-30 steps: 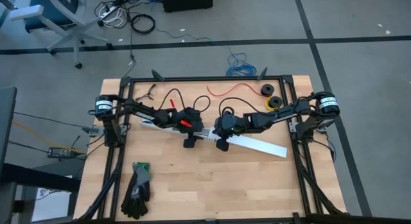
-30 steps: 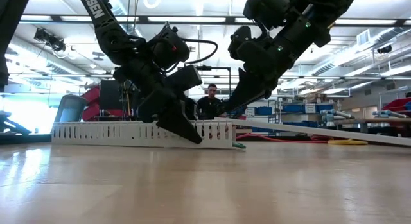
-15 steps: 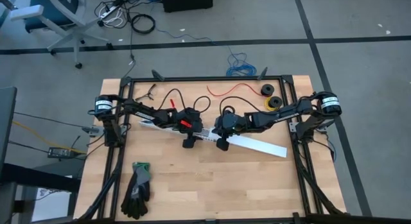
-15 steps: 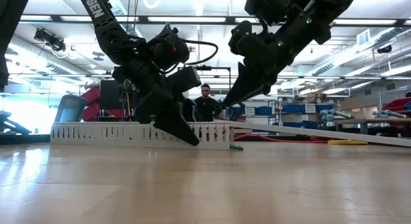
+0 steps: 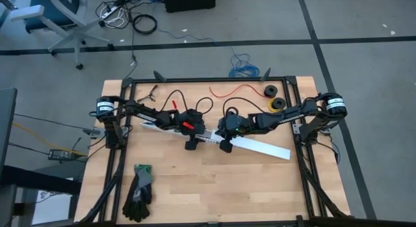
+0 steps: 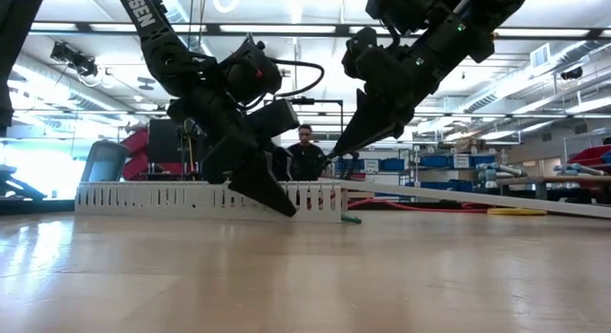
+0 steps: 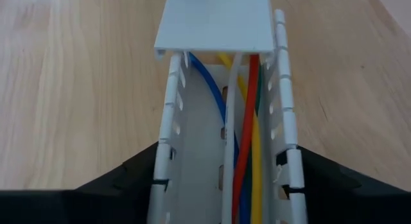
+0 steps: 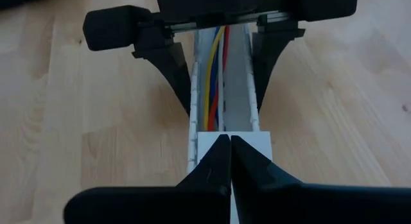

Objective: Ziptie cables
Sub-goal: Close the white cable duct

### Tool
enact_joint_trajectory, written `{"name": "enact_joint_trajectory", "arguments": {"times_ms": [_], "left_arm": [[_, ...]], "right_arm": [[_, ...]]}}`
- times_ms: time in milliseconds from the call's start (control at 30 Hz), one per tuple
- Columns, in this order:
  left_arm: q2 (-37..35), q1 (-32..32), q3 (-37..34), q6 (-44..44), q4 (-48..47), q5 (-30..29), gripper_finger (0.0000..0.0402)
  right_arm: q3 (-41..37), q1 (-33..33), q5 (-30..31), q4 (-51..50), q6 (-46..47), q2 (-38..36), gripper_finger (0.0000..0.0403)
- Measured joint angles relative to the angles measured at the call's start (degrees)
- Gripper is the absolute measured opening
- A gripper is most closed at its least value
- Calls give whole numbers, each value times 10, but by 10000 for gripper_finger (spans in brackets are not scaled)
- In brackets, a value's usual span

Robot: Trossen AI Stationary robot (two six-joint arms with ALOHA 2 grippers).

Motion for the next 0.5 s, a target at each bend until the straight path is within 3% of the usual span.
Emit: {"name": "enact_joint_trajectory", "arguments": {"times_ms": [233,500], "left_arm": [[0,0,0,0,23,0,315],[0,0,0,-12,61,1,317]], "right_arm": [[0,0,0,-4,0,0,0],[0,0,0,-6,0,0,0]]}}
